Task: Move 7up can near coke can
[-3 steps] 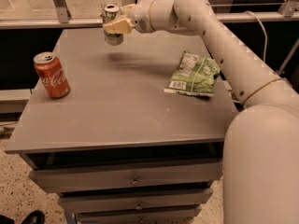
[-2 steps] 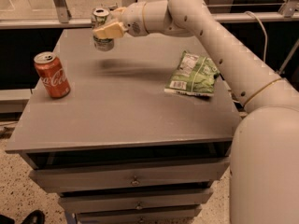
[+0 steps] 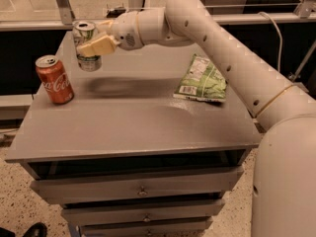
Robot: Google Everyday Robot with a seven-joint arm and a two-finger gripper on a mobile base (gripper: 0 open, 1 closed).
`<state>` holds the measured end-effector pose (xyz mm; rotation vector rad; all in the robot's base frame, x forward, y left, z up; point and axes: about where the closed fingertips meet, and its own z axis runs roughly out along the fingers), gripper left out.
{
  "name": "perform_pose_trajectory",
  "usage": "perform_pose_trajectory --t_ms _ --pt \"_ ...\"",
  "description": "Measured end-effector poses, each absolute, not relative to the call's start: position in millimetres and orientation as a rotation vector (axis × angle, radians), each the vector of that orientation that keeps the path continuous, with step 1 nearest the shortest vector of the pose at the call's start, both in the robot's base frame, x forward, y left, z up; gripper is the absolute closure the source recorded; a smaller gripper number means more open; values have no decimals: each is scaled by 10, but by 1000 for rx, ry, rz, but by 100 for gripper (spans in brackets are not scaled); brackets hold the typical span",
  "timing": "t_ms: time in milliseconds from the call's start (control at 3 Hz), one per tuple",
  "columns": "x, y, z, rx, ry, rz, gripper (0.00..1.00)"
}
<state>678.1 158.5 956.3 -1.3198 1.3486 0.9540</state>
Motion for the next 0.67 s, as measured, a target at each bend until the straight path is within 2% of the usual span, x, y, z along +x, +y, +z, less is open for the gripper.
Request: perform_pose_trajectory --t_ms 667 --pt "6582 1708 9230 -1378 1355 1008 100"
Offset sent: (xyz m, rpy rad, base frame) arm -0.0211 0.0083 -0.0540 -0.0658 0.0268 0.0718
